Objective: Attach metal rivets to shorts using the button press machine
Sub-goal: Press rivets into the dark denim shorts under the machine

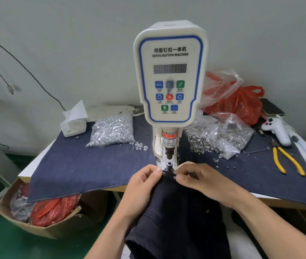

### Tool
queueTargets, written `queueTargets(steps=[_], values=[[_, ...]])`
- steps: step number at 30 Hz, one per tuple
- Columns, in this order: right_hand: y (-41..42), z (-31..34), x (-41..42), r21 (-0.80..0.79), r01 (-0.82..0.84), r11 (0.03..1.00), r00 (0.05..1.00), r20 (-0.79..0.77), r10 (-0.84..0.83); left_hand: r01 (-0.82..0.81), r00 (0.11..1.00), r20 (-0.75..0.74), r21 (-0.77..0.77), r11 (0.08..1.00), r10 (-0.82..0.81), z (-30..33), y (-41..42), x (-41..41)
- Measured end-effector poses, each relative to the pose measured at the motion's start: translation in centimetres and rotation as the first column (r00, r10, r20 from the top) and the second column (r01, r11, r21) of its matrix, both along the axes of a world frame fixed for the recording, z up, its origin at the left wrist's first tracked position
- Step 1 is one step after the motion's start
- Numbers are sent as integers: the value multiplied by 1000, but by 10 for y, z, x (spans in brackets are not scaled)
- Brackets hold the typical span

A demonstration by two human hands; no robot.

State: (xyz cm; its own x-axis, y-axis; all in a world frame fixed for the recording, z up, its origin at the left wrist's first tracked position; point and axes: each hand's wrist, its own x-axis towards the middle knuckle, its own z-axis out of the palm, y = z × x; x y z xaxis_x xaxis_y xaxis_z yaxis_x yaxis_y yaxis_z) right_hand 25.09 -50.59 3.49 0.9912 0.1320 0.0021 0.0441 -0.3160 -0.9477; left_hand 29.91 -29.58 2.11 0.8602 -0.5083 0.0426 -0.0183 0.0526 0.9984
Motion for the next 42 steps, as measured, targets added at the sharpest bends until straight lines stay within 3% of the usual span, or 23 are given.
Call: queueTargets(steps=[2, 3, 6, 9, 12, 13, 15, 17, 19, 22, 24, 25, 27, 29, 32, 35, 37, 40, 42], values=[[1, 4, -5, -75, -5, 997, 996, 92, 12, 60, 994, 89, 79, 995, -67, 7, 2, -8], [1, 7, -9, -33, -16, 999, 994, 107, 20, 87, 987, 124, 129, 988, -103, 8, 3, -11], [-3, 9, -20, 276, -72, 958, 996, -33, 85, 141, 966, 161, 333, 932, -204, 12, 11, -11], [-6, 9, -25, 479, -60, 876, 979, -144, 146, 206, 915, 197, 521, 828, -351, 15, 19, -6], [-8, 9, -25, 630, -12, 777, 970, -180, 161, 186, 875, 279, 561, 807, -396, 13, 26, -6], [-8, 10, -25, 622, -27, 782, 970, -173, 172, 163, 880, 297, 544, 823, -370, 11, 28, -5], [-7, 13, -24, 417, -86, 905, 973, -160, 167, 158, 905, 275, 488, 858, -323, 8, 33, -4], [-9, 9, -21, 151, -97, 984, 981, -154, 120, 229, 941, 147, 390, 892, -306, 8, 32, -5], [-12, 6, -17, 96, -80, 992, 980, -175, 96, 245, 958, 67, 305, 920, -278, 7, 24, -10], [-17, 5, -9, 102, -57, 993, 970, -228, 79, 161, 978, 81, 292, 943, -193, -1, 8, -8], [-26, 3, 7, -96, 106, 990, 985, -124, -117, 105, 984, 101, 336, 936, -147, -3, 1, -1], [-35, 2, 18, -280, 255, 926, 963, -9, -268, 79, 988, 99, 345, 935, -120, -3, -1, 3], [-53, -1, 38, -610, 470, 637, 876, 239, -418, 39, 992, 102, 331, 943, -77, -4, -2, 8], [-65, -8, 58, -733, 492, 469, 851, 293, -435, 13, 992, 115, 320, 947, -53, -6, -1, 11], [-66, -19, 74, -824, 435, 362, 858, 258, -443, -32, 994, 106, 343, 939, -5, -4, 2, 18], [-66, -26, 81, -843, 451, 292, 853, 311, -420, -46, 999, 47, 532, 845, 25, 4, 5, 29], [-67, -27, 82, -851, 455, 264, 856, 336, -392, -105, 994, 29, 446, 889, 103, 7, 13, 29], [-67, -27, 82, -843, 456, 285, 860, 335, -386, -256, 967, 100, 420, 871, 236, 21, 22, 25], [-68, -26, 82, -817, 470, 334, 853, 322, -411, -383, 918, 263, 392, 837, 297, 31, 26, 24]])
